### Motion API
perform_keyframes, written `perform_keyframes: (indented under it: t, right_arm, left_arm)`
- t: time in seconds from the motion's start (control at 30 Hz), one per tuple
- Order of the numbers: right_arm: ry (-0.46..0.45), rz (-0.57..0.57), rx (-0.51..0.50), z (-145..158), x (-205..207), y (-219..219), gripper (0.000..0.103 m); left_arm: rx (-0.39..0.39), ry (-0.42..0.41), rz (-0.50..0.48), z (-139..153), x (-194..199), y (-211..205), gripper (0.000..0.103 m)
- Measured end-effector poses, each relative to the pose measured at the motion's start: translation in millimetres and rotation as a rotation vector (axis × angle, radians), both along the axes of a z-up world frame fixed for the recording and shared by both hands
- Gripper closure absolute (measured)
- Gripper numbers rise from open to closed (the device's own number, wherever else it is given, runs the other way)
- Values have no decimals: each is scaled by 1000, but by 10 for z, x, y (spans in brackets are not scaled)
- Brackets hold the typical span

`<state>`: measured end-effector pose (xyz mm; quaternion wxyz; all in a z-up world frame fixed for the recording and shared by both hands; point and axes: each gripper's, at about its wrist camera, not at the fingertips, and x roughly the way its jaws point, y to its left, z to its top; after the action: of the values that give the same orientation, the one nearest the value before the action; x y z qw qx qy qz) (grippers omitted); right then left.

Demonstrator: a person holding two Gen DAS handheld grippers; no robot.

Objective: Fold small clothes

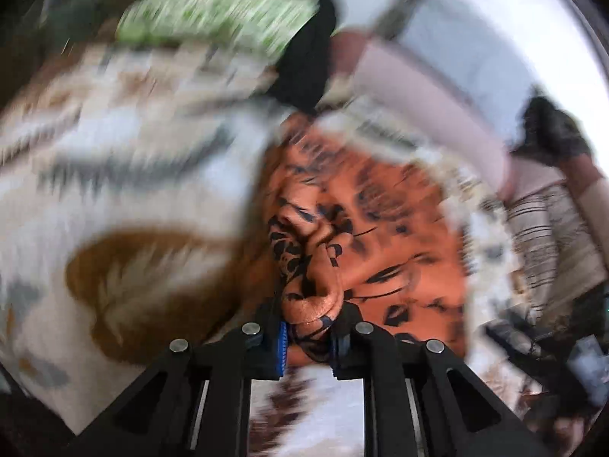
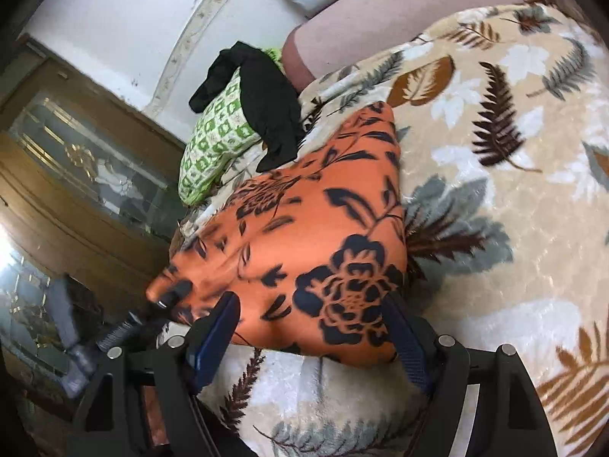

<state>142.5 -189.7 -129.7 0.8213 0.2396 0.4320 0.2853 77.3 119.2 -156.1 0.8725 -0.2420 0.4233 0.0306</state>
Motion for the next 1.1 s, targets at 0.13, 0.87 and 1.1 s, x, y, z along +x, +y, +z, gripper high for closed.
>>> perform_keyframes:
  t: [0.13, 0.87, 1.1]
  right_arm:
    - [6, 19, -39, 26, 65, 105, 23]
    - [167, -57, 97, -187, 898, -283, 17]
    - [339, 33, 240, -644, 1689, -49, 48]
  left_arm:
    - [-60, 16, -32, -107, 11, 42, 76]
    - [163, 22, -233, 233, 1089, -69, 52]
    - [207, 71, -214, -27, 1250, 10, 47]
